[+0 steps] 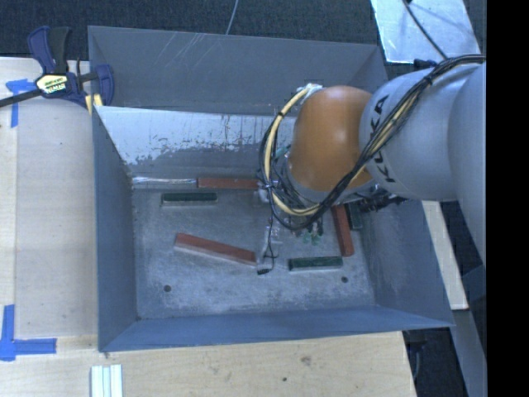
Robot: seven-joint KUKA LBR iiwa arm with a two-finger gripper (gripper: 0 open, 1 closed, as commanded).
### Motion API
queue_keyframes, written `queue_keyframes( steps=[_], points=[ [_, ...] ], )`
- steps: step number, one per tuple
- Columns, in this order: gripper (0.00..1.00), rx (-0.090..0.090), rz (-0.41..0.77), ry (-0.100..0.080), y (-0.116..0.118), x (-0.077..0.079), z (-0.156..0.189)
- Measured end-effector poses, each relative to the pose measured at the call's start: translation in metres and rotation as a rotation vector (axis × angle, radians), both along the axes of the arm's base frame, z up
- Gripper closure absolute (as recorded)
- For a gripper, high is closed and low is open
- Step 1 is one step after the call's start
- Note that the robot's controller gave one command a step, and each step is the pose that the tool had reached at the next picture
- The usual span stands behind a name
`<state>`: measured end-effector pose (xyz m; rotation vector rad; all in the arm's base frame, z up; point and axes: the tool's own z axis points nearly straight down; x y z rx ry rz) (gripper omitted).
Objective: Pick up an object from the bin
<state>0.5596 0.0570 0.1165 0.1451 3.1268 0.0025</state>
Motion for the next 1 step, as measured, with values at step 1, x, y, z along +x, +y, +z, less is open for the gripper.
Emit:
queue_keyframes(
  steps=[1],
  points=[
    [0.0,-0.001,-0.06,0.01,0.0362,-0.0145,-0.043]
  ],
)
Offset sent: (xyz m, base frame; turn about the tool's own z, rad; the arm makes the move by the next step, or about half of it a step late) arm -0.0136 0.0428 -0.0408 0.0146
